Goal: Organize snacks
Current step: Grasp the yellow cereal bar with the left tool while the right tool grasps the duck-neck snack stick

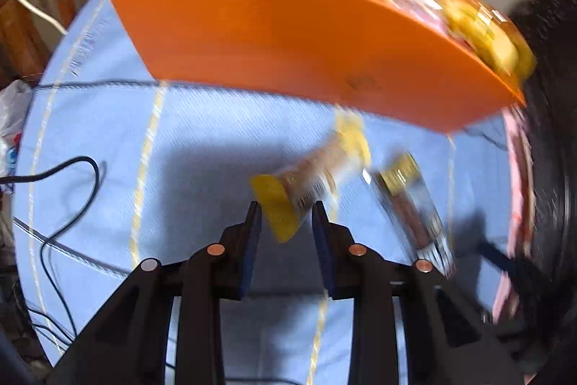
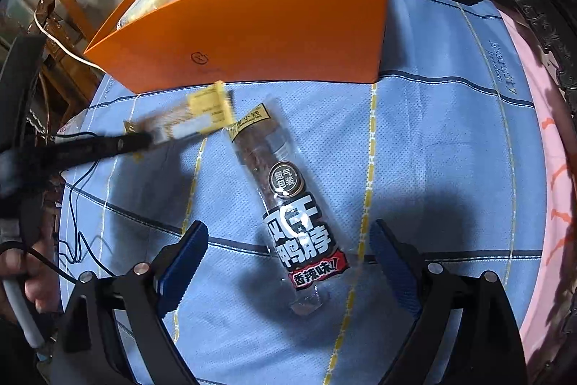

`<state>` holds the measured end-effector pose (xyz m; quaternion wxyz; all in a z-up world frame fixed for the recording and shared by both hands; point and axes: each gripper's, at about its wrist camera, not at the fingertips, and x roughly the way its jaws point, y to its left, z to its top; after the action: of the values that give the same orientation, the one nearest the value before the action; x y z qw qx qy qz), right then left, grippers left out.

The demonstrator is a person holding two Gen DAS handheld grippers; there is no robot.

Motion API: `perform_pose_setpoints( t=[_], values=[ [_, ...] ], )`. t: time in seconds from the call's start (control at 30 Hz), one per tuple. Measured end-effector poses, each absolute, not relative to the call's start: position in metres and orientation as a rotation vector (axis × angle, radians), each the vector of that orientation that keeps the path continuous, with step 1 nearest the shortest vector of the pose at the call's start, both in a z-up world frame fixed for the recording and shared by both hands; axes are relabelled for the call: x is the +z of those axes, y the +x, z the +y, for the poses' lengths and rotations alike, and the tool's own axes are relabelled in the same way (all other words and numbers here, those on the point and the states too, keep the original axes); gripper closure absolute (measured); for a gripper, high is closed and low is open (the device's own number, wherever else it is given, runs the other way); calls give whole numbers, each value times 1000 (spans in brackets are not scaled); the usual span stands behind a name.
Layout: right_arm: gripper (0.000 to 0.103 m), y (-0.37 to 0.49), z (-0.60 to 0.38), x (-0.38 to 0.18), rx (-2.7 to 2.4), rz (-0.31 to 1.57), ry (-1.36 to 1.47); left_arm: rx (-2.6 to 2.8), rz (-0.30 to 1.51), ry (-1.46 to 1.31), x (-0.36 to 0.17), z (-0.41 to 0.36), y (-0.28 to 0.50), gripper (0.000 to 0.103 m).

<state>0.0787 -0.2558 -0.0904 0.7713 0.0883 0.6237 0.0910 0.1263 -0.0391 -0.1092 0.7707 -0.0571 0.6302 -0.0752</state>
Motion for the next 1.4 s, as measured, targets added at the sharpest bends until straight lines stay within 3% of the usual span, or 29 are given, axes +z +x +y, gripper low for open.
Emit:
perform_pose_setpoints(
  t=[0.1,0.33,0.57,0.6,0.63,0.8,0.87,1.07,1.2,1.4],
  values=[
    [12,79,-257,-89,190,1350,196,-248,1392,-75,-109,-49,108,74],
    [11,81,-257,-97,176,1357,160,-204,1312,-62,-100,-38,121,39],
    [11,82,-252,-98,180,1367,118,-235,1392,-30,-125,-73,150,39],
    [11,81,-254,-98,176,1366,119,-221,1405,-16,-130,-77,151,42],
    [11,81,-256,-97,168,1363,121,-212,1417,-10,-134,-80,152,53],
    [11,79,-263,-100,149,1367,142,-196,1401,80,-145,-93,150,57],
    [11,79,-261,-100,151,1367,144,-170,1407,115,-148,-99,150,72],
    [11,81,-247,-101,173,1354,67,-87,1445,95,-150,-63,134,73],
    [11,83,-220,-105,177,1332,-168,-62,1453,70,-147,-43,121,73],
    [11,102,-209,-120,192,1362,-215,-50,1424,43,-138,-31,109,73]
  ],
)
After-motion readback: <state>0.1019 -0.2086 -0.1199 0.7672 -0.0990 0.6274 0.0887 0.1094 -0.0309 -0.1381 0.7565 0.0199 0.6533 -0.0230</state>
